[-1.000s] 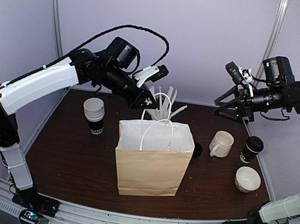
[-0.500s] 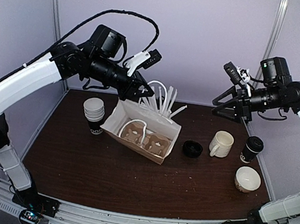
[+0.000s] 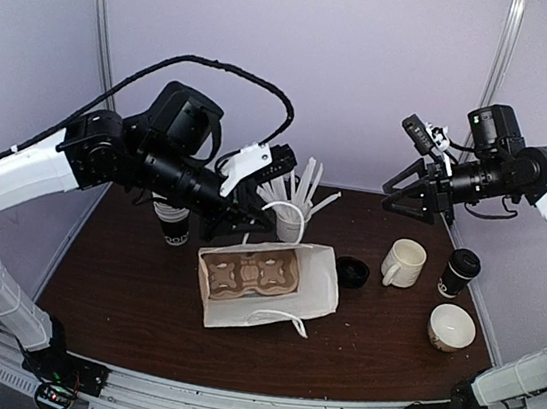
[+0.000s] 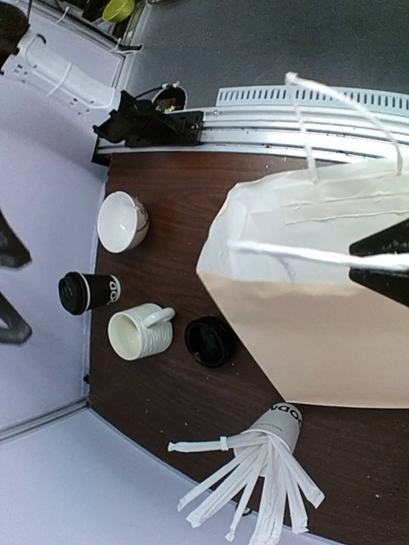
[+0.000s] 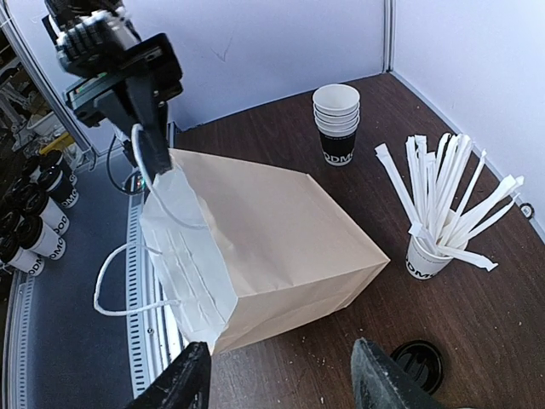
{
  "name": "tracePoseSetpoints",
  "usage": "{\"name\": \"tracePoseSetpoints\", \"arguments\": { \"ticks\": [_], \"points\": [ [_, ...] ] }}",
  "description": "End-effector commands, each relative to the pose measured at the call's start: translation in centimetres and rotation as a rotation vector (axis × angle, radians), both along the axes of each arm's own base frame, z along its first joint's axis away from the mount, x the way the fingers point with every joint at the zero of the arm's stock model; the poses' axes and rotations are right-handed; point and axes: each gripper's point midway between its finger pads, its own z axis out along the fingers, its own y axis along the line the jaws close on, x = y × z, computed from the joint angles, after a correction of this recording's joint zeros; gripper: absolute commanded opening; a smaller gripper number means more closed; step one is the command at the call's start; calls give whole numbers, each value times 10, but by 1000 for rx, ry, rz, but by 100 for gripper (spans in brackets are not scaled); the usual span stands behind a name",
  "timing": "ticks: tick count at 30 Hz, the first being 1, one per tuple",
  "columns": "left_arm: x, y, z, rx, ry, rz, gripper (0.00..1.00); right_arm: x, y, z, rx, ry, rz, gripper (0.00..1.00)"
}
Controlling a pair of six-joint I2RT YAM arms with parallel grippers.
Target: Pack the takeout coffee
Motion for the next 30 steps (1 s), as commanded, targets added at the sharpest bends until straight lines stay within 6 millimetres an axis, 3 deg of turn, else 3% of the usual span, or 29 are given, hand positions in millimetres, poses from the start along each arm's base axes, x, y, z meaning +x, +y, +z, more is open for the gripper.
{"name": "tracePoseSetpoints", "arguments": {
  "ticks": [1,9,13,20,30],
  "points": [
    [-17,-1,19,-86,-93,-20,0,4,2,-1,17,10,7,59],
    [-35,1,-1,-78,-46,-32,0,8,5,-4,16,27,17,59],
    [-31,2,6,-86,-63,-12,0,8,4,-5,9,26,12,59],
    [-1,3,34,-64,-177,82,0,31,-19,-9,-72,-26,-130,59],
    [69,21,21,-27,-68,218,0,85,-80,-48,-248,21,-419,61]
  ]
}}
